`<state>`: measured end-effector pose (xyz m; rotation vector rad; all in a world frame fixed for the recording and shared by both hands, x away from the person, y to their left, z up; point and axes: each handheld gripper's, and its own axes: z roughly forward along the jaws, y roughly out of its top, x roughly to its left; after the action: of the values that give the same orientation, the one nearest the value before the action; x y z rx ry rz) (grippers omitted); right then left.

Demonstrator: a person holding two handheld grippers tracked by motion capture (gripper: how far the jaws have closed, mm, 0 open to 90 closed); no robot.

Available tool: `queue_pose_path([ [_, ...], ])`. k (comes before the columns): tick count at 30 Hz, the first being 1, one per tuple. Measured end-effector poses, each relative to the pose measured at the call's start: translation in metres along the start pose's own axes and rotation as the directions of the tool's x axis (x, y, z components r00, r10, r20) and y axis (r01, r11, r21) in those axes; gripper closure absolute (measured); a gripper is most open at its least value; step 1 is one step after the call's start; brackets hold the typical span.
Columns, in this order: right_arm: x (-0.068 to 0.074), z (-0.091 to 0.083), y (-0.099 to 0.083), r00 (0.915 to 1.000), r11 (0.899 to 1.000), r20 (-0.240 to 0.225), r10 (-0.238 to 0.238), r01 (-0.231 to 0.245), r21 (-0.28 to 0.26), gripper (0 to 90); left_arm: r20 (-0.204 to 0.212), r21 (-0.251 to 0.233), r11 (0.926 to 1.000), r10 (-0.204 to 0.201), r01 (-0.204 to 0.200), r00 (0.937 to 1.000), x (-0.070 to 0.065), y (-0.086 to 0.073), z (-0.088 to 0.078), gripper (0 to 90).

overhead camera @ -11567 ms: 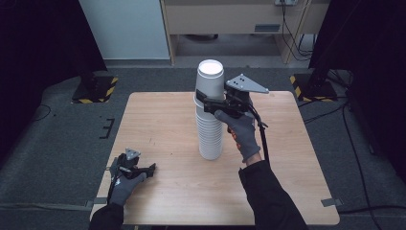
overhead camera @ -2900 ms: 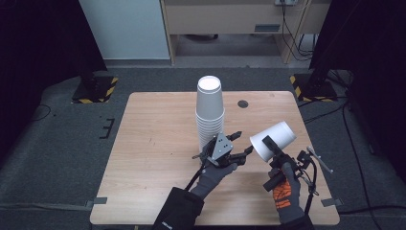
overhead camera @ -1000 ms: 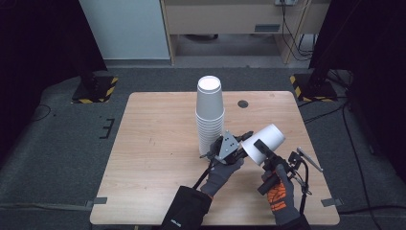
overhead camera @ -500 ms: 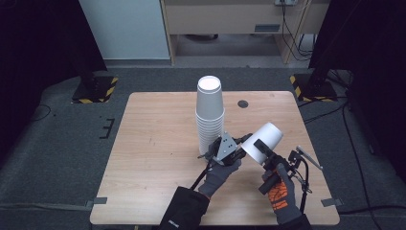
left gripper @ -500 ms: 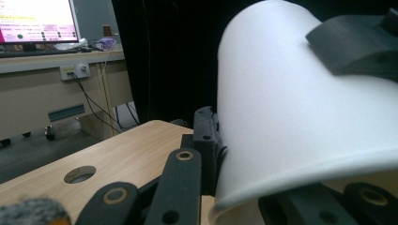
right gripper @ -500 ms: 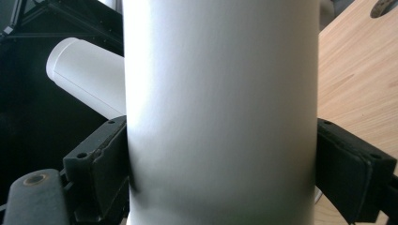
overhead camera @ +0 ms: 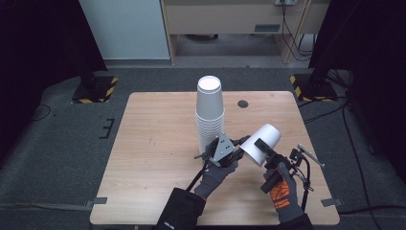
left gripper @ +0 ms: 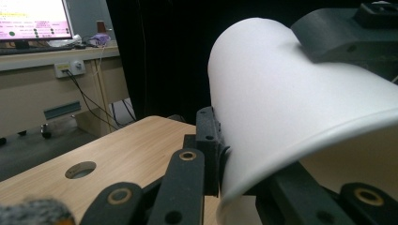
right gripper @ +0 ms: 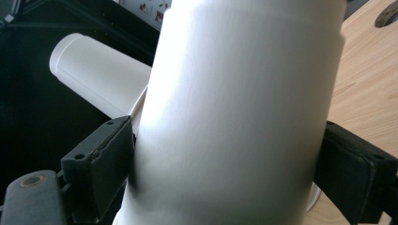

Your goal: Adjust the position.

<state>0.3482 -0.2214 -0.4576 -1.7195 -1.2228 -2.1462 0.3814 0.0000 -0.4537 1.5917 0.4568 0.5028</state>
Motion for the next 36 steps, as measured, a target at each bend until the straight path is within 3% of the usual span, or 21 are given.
queue_pose_path([
  [5,0.001,-0.003,0.004,0.9998,0.999,0.013,-0.013,0.013,-0.035,13.0,0.011,-0.003,1.0,-0.003,0.003,0.9999,-0.001,0.002,-0.005,83.0],
  [27,0.001,-0.002,0.012,0.9996,0.999,-0.003,-0.029,0.029,-0.031,7.0,0.026,0.029,0.9995,0.014,-0.015,0.9996,0.0,0.012,-0.021,84.0],
  [36,-0.007,-0.011,0.022,0.9961,0.993,0.063,-0.062,0.068,-0.1,10.1,0.048,0.041,0.9991,0.013,-0.015,0.9988,-0.001,0.013,-0.025,86.1],
])
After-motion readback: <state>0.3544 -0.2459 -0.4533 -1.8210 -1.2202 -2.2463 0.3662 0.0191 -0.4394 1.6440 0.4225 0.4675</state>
